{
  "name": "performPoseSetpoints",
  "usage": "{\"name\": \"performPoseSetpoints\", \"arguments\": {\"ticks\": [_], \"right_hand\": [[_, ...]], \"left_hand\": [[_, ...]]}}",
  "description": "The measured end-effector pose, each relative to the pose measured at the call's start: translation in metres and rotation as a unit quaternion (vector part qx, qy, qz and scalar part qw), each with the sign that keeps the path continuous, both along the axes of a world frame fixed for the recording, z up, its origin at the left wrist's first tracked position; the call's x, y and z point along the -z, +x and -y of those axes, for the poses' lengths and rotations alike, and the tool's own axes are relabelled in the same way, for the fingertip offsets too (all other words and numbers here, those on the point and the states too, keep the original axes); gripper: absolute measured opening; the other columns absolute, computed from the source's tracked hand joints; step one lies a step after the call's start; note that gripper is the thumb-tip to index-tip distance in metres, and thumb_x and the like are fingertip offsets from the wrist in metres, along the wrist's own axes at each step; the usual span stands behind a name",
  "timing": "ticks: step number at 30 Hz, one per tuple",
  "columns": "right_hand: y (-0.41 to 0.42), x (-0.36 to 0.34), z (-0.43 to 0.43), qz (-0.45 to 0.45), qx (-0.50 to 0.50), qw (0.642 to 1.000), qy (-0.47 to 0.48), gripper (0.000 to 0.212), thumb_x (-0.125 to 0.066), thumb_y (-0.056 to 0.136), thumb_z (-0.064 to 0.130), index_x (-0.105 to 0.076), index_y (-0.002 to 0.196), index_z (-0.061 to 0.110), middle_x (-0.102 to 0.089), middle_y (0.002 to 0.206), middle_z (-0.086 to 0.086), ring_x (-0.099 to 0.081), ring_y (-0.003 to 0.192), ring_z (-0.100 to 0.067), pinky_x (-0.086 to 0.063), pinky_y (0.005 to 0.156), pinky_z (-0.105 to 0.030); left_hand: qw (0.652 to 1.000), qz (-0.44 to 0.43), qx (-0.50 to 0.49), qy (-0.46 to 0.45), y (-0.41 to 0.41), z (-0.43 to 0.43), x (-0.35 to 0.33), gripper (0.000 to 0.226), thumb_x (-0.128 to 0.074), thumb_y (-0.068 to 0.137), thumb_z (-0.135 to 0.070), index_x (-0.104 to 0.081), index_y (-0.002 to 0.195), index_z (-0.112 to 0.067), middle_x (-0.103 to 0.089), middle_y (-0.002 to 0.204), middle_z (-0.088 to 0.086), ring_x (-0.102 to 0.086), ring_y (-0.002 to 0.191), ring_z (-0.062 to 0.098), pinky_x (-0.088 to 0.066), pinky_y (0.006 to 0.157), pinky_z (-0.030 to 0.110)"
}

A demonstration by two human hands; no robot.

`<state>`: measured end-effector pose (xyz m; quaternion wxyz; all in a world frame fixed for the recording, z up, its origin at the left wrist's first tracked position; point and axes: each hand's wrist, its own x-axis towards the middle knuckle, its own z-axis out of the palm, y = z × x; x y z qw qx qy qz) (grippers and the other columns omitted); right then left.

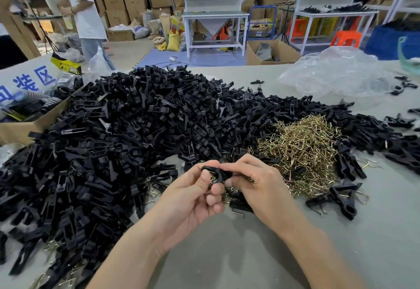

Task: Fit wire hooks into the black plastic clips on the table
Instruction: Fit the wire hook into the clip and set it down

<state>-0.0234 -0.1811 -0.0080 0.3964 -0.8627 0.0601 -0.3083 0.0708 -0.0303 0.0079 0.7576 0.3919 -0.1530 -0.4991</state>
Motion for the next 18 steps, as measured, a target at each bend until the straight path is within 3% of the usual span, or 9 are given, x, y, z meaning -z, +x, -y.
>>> {"name": "performPoseSetpoints", "arguments": {"ticks": [9, 12, 15, 18], "right_hand": [[-0.0010, -0.0023, 0.0004, -0.005, -0.007, 1.000, 0.000, 0.035, -0.070, 0.087, -0.006, -0.078, 0.109, 0.020, -0.059, 0.085, 0.017, -0.065, 0.080, 0.005, -0.043, 0.074, -0.008], [-0.0013, -0.0027, 0.0001, -0.007, -0.010, 1.000, 0.010, 0.034, -0.072, 0.087, -0.003, -0.078, 0.109, 0.022, -0.062, 0.085, 0.012, -0.066, 0.080, -0.002, -0.048, 0.075, -0.015], [-0.0005, -0.0022, 0.0013, -0.013, -0.009, 1.000, 0.023, 0.032, -0.073, 0.087, 0.003, -0.077, 0.112, 0.024, -0.061, 0.086, 0.011, -0.065, 0.078, -0.012, -0.050, 0.075, -0.027], [-0.0003, -0.0017, 0.0032, -0.025, -0.020, 0.997, 0.069, 0.033, -0.075, 0.088, 0.014, -0.074, 0.115, 0.033, -0.058, 0.090, 0.014, -0.062, 0.086, -0.011, -0.048, 0.080, -0.019]], "left_hand": [[1.000, 0.006, -0.009, 0.011, 0.0008, 0.0015, 0.0044, 0.023, -0.055, 0.087, -0.018, -0.074, 0.099, -0.018, -0.050, 0.065, 0.006, -0.042, 0.051, 0.010, -0.051, 0.056, 0.029], [1.000, 0.004, -0.014, 0.022, 0.0012, 0.0021, 0.0073, 0.022, -0.056, 0.085, -0.017, -0.064, 0.106, -0.014, -0.048, 0.063, 0.004, -0.041, 0.048, 0.009, -0.050, 0.053, 0.028], [1.000, -0.008, -0.015, 0.013, 0.0012, 0.0031, 0.0058, 0.020, -0.058, 0.086, -0.017, -0.072, 0.099, -0.017, -0.048, 0.063, 0.004, -0.041, 0.047, 0.009, -0.050, 0.052, 0.027], [0.999, -0.032, -0.016, -0.004, 0.0011, 0.0045, 0.0021, 0.021, -0.057, 0.088, -0.016, -0.077, 0.093, -0.020, -0.048, 0.064, 0.003, -0.041, 0.047, 0.009, -0.049, 0.051, 0.026]]}}
